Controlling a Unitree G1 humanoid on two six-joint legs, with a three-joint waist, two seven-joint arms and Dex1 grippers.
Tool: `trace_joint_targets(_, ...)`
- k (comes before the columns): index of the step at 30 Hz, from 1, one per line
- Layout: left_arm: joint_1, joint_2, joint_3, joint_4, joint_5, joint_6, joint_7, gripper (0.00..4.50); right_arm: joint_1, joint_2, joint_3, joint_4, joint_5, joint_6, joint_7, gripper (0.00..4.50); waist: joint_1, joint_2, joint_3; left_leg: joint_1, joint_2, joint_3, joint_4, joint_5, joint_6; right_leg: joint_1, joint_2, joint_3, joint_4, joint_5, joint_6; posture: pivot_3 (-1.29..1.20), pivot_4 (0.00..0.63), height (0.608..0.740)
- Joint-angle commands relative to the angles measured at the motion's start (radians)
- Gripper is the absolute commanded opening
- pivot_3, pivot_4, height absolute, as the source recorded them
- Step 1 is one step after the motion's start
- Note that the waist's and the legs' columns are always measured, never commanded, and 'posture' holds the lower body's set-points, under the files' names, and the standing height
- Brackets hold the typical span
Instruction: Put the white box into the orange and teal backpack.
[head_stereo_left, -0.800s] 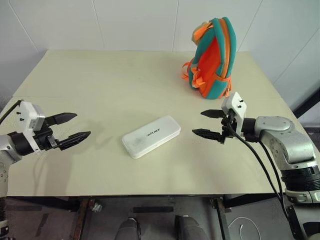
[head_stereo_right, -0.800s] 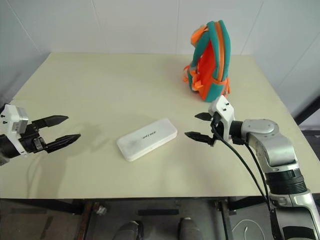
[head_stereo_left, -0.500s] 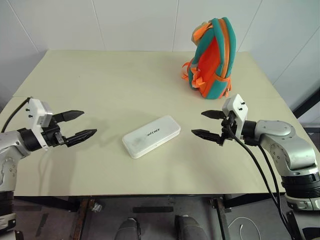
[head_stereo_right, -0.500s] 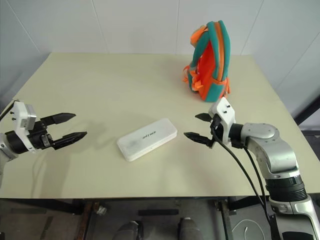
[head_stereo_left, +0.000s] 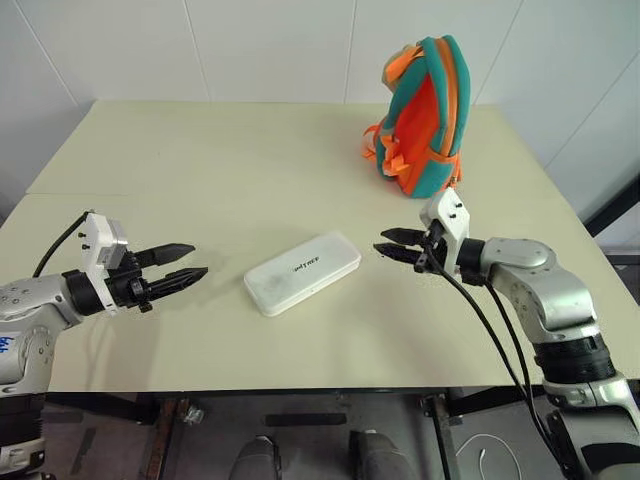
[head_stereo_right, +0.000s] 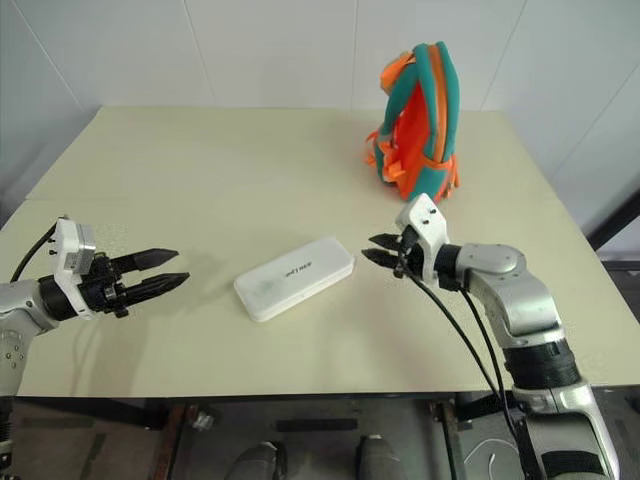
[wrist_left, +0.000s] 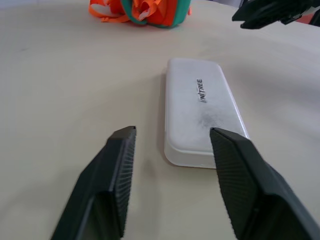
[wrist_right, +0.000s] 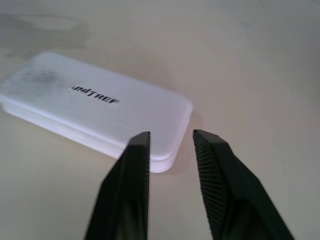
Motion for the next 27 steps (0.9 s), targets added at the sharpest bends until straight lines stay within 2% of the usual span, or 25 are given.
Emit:
trace_joint_targets(1, 0.042, 0.021, 0.012, -0.065, -0.013, 0.063, 0.023, 1.4, -0.041, 0.021, 0.01, 0.076, -0.057, -0.089, -0.019, 0.08, -0.001, 0.0, 0.0, 0.0, 0.0, 0.0, 0.0, 0.0, 0.0, 0.0, 0.0, 0.0, 0.0, 0.0, 0.0, 0.0, 0.15, 0.74)
trace_joint_targets(5, 0.098, 0.021, -0.003, -0.118, -0.043, 0.157, 0.029, 0.13, -0.101, 0.073, 0.036, 0.229, -0.128, -0.179, -0.042, 0.0, -0.004, 0.0, 0.0, 0.0, 0.0, 0.0, 0.0, 0.0, 0.0, 0.0, 0.0, 0.0, 0.001, 0.0, 0.0, 0.0, 0.15, 0.74)
trace_joint_targets(6, 0.108, 0.022, -0.011, -0.133, -0.051, 0.185, 0.03, 0.02, -0.116, 0.085, 0.039, 0.26, -0.143, -0.197, -0.049, 0.0, -0.005, 0.0, 0.0, 0.0, 0.0, 0.0, 0.0, 0.0, 0.0, 0.0, 0.0, 0.0, 0.0, 0.0, 0.0, 0.0, 0.15, 0.74)
trace_joint_targets(13, 0.087, 0.0, -0.091, -0.123, -0.05, 0.287, 0.044, 0.02, -0.218, 0.156, 0.071, 0.533, -0.261, -0.323, -0.126, 0.0, -0.018, 0.0, 0.0, 0.0, 0.0, 0.0, 0.0, 0.0, 0.0, 0.0, 0.0, 0.0, 0.001, 0.0, 0.0, 0.0, 0.15, 0.74)
trace_joint_targets(17, 0.041, -0.039, -0.138, -0.089, -0.026, 0.277, 0.063, 0.02, -0.253, 0.192, 0.088, 0.627, -0.305, -0.349, -0.131, 0.0, -0.022, 0.0, 0.0, 0.0, 0.0, 0.0, 0.0, 0.0, 0.0, 0.0, 0.0, 0.0, 0.001, 0.0, 0.0, 0.0, 0.15, 0.74)
trace_joint_targets(23, -0.042, -0.114, -0.2, 0.008, 0.021, 0.218, 0.075, 0.02, -0.243, 0.23, 0.1, 0.635, -0.312, -0.352, -0.077, 0.0, -0.027, 0.0, 0.0, 0.0, 0.0, 0.0, 0.0, 0.0, -0.001, 0.0, 0.0, 0.0, 0.001, 0.0, 0.0, 0.0, 0.15, 0.74)
trace_joint_targets(27, -0.054, -0.12, -0.224, 0.027, 0.029, 0.228, 0.055, 0.02, -0.228, 0.24, 0.093, 0.61, -0.306, -0.342, -0.058, 0.0, -0.028, 0.0, 0.0, 0.0, 0.0, 0.0, 0.0, 0.0, -0.001, 0.0, 0.0, 0.0, 0.002, 0.0, 0.0, 0.0, 0.15, 0.74)
